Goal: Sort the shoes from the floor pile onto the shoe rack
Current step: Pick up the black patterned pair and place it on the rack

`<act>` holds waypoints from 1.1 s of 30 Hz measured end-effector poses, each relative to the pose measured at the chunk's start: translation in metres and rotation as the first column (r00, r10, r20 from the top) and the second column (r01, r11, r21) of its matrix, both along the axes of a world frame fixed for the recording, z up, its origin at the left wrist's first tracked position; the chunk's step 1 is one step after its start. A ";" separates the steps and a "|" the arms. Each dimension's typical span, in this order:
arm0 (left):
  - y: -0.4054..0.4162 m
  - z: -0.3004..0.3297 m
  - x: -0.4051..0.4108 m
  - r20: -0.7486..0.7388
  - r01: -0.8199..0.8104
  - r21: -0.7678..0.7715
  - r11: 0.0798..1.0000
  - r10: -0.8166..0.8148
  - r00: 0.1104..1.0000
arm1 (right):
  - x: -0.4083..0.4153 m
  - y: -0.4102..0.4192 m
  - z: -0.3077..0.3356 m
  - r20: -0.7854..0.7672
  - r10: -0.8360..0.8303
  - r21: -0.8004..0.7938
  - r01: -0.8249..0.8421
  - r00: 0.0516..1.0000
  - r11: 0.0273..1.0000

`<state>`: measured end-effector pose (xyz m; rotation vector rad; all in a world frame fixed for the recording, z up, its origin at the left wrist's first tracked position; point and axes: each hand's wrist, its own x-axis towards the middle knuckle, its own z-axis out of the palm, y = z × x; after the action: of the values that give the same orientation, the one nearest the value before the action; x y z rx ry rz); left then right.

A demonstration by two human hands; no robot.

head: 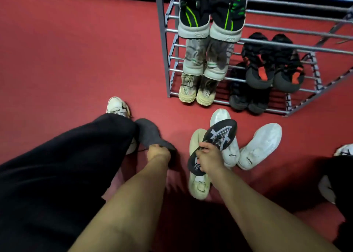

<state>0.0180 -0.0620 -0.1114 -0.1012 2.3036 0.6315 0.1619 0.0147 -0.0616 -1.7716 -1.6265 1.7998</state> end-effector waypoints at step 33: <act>-0.015 -0.028 0.003 -0.200 0.033 -0.082 0.996 -0.048 0.979 | 0.050 0.015 -0.038 -0.105 -0.314 0.122 0.326 0.943 0.937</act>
<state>0.0211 -0.0770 -0.1399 -0.0276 2.5197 0.5528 0.2117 0.0299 -0.0992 -1.7532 -1.3042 1.5536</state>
